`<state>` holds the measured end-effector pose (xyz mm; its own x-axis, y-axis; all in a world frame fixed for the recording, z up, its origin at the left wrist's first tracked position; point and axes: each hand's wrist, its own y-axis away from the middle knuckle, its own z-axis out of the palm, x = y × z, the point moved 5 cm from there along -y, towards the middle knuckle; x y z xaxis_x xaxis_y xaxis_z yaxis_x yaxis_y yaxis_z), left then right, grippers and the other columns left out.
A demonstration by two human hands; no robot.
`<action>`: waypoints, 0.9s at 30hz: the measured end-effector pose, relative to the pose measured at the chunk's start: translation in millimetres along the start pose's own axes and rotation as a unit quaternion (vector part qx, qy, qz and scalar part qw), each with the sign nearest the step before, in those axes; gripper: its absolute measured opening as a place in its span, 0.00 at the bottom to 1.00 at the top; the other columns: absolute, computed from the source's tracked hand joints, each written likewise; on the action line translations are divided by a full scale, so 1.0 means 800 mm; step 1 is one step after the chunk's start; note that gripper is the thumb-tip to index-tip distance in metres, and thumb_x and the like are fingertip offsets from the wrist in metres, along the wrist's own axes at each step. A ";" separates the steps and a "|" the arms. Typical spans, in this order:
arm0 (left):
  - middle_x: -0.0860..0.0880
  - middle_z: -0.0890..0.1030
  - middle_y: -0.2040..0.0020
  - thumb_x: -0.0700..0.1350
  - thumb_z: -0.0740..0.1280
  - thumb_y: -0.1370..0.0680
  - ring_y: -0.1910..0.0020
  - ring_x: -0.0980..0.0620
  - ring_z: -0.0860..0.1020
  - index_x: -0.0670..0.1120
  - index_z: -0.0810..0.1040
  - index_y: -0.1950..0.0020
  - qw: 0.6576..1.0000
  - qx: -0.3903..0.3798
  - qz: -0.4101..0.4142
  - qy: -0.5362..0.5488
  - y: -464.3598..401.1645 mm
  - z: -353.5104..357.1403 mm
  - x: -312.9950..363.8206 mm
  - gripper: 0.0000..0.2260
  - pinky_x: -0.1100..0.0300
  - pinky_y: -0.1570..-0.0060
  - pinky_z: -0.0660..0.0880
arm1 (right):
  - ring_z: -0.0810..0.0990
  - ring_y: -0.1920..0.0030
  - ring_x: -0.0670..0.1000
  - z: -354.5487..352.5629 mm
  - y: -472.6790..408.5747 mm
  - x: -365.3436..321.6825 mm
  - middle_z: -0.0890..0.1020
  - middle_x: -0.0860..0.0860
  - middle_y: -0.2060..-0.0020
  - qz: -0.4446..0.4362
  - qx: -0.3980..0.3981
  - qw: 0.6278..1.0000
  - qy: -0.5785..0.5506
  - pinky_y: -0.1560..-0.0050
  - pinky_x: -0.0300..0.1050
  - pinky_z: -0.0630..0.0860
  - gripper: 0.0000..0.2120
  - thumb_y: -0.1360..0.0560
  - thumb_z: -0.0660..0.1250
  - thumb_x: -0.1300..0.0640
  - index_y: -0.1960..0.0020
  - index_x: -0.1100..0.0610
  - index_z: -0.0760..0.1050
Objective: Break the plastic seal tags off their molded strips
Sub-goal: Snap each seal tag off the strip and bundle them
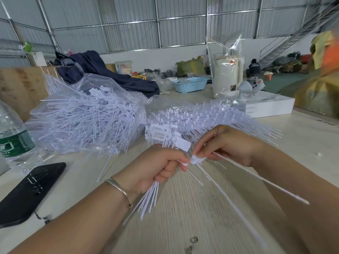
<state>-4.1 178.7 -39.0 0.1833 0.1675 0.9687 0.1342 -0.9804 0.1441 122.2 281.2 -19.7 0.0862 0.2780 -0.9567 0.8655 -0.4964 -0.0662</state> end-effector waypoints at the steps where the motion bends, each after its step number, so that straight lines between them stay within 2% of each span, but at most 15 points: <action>1: 0.52 0.58 0.78 0.42 0.71 0.33 0.79 0.55 0.54 0.47 0.76 0.76 1.000 -0.002 -0.005 -0.028 0.001 0.001 -0.002 0.11 0.69 0.78 0.52 | 0.65 0.78 0.48 0.002 0.001 0.003 0.72 0.56 0.78 0.016 -0.023 1.000 0.013 0.76 0.35 0.60 0.05 0.42 0.73 0.67 0.65 0.64 0.83; 3: 0.52 0.58 0.79 0.44 0.70 0.36 0.78 0.53 0.54 0.48 0.71 0.80 0.998 -0.012 -0.015 -0.062 0.003 -0.001 -0.004 0.13 0.68 0.77 0.52 | 0.61 0.79 0.48 0.000 0.005 0.007 0.68 0.54 0.80 0.039 -0.042 0.997 0.049 0.76 0.35 0.59 0.11 0.47 0.72 0.63 0.67 0.68 0.80; 5: 0.53 0.58 0.78 0.44 0.70 0.36 0.78 0.55 0.55 0.49 0.70 0.80 0.999 -0.028 -0.018 -0.033 0.003 -0.007 -0.005 0.14 0.68 0.78 0.52 | 0.62 0.79 0.47 -0.014 0.006 0.011 0.68 0.53 0.82 0.043 -0.011 0.997 0.065 0.77 0.35 0.60 0.12 0.48 0.72 0.61 0.67 0.68 0.79; 7: 0.54 0.59 0.76 0.39 0.74 0.35 0.78 0.57 0.56 0.51 0.70 0.77 0.998 -0.049 0.002 0.041 0.002 -0.011 -0.004 0.17 0.68 0.81 0.53 | 0.66 0.76 0.46 -0.025 0.005 0.012 0.74 0.52 0.77 0.024 0.036 0.998 0.039 0.74 0.34 0.63 0.04 0.40 0.72 0.63 0.66 0.62 0.82; 8: 0.54 0.59 0.75 0.36 0.75 0.34 0.78 0.58 0.56 0.51 0.69 0.75 0.996 -0.050 0.015 0.075 0.000 -0.012 -0.003 0.18 0.68 0.81 0.54 | 0.68 0.73 0.46 -0.029 0.004 0.011 0.78 0.53 0.73 0.007 0.054 0.999 0.007 0.73 0.34 0.64 0.05 0.35 0.69 0.67 0.64 0.60 0.83; 10: 0.53 0.60 0.73 0.35 0.74 0.34 0.78 0.59 0.58 0.51 0.67 0.71 0.991 -0.024 0.019 0.127 -0.003 -0.012 -0.007 0.18 0.69 0.82 0.55 | 0.68 0.70 0.47 -0.029 0.000 0.011 0.79 0.58 0.63 -0.013 0.063 0.996 -0.062 0.71 0.35 0.66 0.14 0.30 0.61 0.72 0.60 0.60 0.84; 13: 0.51 0.68 0.70 0.47 0.74 0.33 0.77 0.58 0.60 0.47 0.71 0.64 0.984 0.026 -0.010 0.173 -0.009 -0.012 -0.015 0.12 0.69 0.83 0.55 | 0.68 0.67 0.48 -0.019 0.000 0.004 0.75 0.59 0.57 -0.035 0.039 0.990 -0.134 0.67 0.38 0.66 0.17 0.34 0.57 0.69 0.56 0.62 0.84; 16: 0.49 0.73 0.66 0.58 0.69 0.27 0.76 0.58 0.60 0.44 0.77 0.63 0.982 0.049 -0.006 0.184 -0.012 -0.012 -0.018 0.17 0.69 0.82 0.54 | 0.70 0.67 0.48 -0.012 0.000 -0.001 0.77 0.56 0.61 -0.041 0.019 0.987 -0.154 0.65 0.40 0.66 0.18 0.34 0.59 0.68 0.51 0.64 0.83; 18: 0.51 0.72 0.66 0.60 0.69 0.28 0.76 0.58 0.58 0.43 0.82 0.53 0.982 0.042 0.012 0.184 -0.010 -0.012 -0.014 0.20 0.69 0.82 0.54 | 0.71 0.68 0.49 -0.007 0.000 -0.002 0.79 0.55 0.65 -0.040 0.011 0.991 -0.129 0.65 0.39 0.67 0.16 0.31 0.59 0.72 0.48 0.64 0.81; 20: 0.49 0.72 0.62 0.56 0.74 0.32 0.76 0.59 0.57 0.43 0.82 0.50 0.980 0.015 0.025 0.199 -0.009 -0.010 -0.011 0.19 0.69 0.82 0.53 | 0.71 0.69 0.50 -0.001 -0.001 -0.003 0.80 0.58 0.66 -0.043 0.004 0.993 -0.107 0.66 0.39 0.68 0.14 0.29 0.61 0.75 0.47 0.65 0.78; 22: 0.45 0.74 0.54 0.51 0.75 0.33 0.77 0.59 0.57 0.40 0.81 0.45 0.974 -0.006 0.022 0.227 -0.009 -0.008 -0.010 0.21 0.69 0.83 0.53 | 0.71 0.70 0.52 0.002 0.001 -0.005 0.82 0.60 0.65 -0.047 0.001 0.993 -0.107 0.67 0.39 0.71 0.10 0.31 0.67 0.73 0.51 0.64 0.76; 27: 0.52 0.71 0.62 0.44 0.72 0.30 0.78 0.60 0.58 0.42 0.76 0.47 0.959 0.006 0.022 0.282 -0.010 -0.016 -0.010 0.14 0.70 0.84 0.54 | 0.74 0.69 0.50 -0.005 0.002 -0.005 0.83 0.59 0.65 -0.053 0.029 0.994 -0.095 0.67 0.37 0.73 0.10 0.36 0.73 0.62 0.55 0.62 0.79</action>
<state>-19.3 183.6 -45.1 -0.3666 0.0402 0.9295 0.1498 -0.9835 0.1016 125.4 282.8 -14.8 -0.1042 0.1737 -0.9793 0.8345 -0.5204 -0.1811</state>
